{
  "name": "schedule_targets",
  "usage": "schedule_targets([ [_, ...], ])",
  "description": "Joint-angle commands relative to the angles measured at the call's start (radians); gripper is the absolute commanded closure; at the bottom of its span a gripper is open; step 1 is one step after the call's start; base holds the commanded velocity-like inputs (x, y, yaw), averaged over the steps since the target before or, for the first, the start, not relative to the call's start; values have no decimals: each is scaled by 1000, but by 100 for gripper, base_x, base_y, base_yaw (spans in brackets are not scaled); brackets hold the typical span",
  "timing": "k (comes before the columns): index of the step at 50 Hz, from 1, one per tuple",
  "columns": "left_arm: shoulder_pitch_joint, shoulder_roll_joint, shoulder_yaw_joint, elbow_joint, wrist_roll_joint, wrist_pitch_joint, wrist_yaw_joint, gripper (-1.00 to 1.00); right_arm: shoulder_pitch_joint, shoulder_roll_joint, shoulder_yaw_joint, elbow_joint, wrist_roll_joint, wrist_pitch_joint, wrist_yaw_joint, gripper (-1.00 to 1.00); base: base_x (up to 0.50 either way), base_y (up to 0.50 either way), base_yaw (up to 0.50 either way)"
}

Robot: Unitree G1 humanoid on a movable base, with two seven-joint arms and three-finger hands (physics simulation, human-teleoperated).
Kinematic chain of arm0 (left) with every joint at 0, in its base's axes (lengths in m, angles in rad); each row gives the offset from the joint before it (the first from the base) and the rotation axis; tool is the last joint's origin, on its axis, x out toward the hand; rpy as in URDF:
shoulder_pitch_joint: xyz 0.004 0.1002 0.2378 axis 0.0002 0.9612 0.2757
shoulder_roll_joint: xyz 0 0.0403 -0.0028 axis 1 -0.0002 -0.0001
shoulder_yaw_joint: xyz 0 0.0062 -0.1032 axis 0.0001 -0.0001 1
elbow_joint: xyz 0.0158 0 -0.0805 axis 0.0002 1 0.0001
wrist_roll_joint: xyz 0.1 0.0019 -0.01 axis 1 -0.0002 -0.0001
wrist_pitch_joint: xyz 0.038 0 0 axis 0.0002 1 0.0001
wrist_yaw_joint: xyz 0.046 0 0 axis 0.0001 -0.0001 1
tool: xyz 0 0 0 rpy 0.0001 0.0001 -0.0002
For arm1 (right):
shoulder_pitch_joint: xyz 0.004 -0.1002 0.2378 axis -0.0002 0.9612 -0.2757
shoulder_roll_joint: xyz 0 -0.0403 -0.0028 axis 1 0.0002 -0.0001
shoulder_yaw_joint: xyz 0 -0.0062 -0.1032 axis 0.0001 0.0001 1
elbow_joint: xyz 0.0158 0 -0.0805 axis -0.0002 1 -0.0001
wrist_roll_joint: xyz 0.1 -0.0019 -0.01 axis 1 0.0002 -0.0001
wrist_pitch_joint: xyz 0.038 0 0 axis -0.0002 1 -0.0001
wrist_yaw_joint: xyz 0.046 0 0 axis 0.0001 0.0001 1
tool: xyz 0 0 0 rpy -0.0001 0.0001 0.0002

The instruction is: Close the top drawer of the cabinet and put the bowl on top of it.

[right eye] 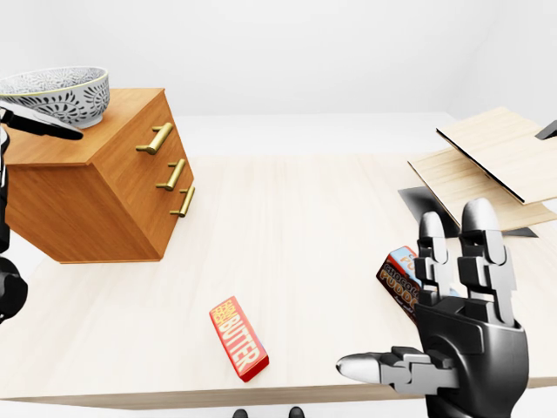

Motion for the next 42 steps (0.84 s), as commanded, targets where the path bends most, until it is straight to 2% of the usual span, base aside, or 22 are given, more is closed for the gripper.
schedule_targets([
  [1,117,-10,77,-353,-183,0,-157,-100,3,2,11,11,-9,0,3,-100,0,0,0],
  [7,234,-36,113,-654,-348,0,-245,-100,10,3,15,4,-11,0,2,-100,0,0,0],
  [16,382,-72,136,-1072,-491,0,-304,-100,10,-2,30,11,-22,0,-5,-100,0,0,0],
  [19,456,-110,164,-1248,-564,0,-331,-100,15,0,37,11,-27,0,-5,-100,0,0,0],
  [27,568,-164,186,-1459,-672,0,-325,-100,14,-5,60,21,-47,0,-15,-100,0,0,0],
  [28,608,-184,181,-1521,-686,0,-327,-100,14,-7,65,25,-53,0,-17,-100,0,0,0],
  [37,680,-263,173,-1729,-771,0,-314,-100,17,-18,86,35,-68,0,-28,-100,0,0,0],
  [40,727,-287,121,-1745,-753,0,-308,-100,15,-26,100,42,-83,0,-37,-100,0,0,0],
  [42,748,-324,100,-1744,-747,0,-316,-100,0,-34,129,59,-112,0,-57,-100,0,0,0],
])
